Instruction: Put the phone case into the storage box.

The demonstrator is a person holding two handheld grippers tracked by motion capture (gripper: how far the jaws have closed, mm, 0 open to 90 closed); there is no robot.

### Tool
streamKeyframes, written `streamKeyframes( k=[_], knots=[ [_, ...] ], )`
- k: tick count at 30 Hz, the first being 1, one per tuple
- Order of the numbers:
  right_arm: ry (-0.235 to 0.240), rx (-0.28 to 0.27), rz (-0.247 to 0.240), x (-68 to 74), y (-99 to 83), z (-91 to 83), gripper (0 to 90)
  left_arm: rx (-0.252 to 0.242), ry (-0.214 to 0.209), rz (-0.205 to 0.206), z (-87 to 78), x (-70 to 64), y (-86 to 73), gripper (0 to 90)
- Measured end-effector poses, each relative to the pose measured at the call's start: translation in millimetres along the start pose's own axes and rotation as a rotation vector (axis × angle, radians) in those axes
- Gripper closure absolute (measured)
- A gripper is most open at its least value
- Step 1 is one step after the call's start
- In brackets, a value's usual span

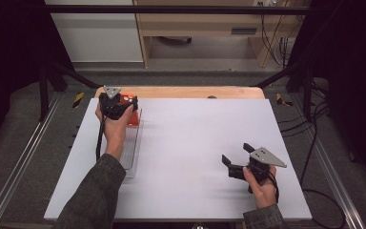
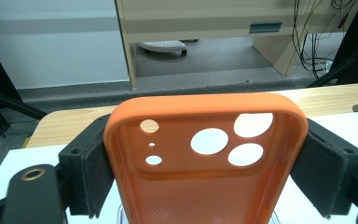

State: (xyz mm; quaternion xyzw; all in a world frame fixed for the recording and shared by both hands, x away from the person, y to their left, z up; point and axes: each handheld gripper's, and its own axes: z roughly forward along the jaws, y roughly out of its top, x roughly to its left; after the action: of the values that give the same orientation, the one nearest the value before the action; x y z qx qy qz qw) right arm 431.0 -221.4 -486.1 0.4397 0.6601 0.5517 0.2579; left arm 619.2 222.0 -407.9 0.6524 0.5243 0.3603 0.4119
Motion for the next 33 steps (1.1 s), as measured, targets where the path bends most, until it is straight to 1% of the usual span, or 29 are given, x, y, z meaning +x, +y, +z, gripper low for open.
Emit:
streamKeyframes(
  k=[3, 6, 11, 14, 17, 33],
  knots=[
    [0.002, -0.001, 0.000, 0.2, -0.1, 0.3, 3.3, 0.003, -0.001, -0.007, 0.7, 0.2, -1.7, 16.1],
    [0.006, 0.002, -0.007, 0.6, -0.4, 0.9, 3.3, 0.000, 0.002, -0.005, 1.3, 0.1, -2.6, 16.1],
    [0.004, 0.003, -0.002, 0.5, -0.3, 0.6, 3.3, -0.011, 0.002, -0.007, 1.7, -0.2, -3.7, 16.1],
    [0.005, 0.003, -0.008, 0.4, -0.4, 0.7, 3.3, -0.011, 0.008, 0.002, 3.0, -0.9, -5.2, 16.0],
    [0.002, 0.004, -0.006, 0.1, -0.4, 0.5, 3.3, -0.012, 0.006, -0.004, 3.9, -0.5, -5.8, 16.0],
    [0.005, 0.005, -0.006, 0.3, -0.7, 0.9, 3.3, -0.022, 0.017, 0.019, 5.1, -5.2, -7.4, 15.5]
  ],
)
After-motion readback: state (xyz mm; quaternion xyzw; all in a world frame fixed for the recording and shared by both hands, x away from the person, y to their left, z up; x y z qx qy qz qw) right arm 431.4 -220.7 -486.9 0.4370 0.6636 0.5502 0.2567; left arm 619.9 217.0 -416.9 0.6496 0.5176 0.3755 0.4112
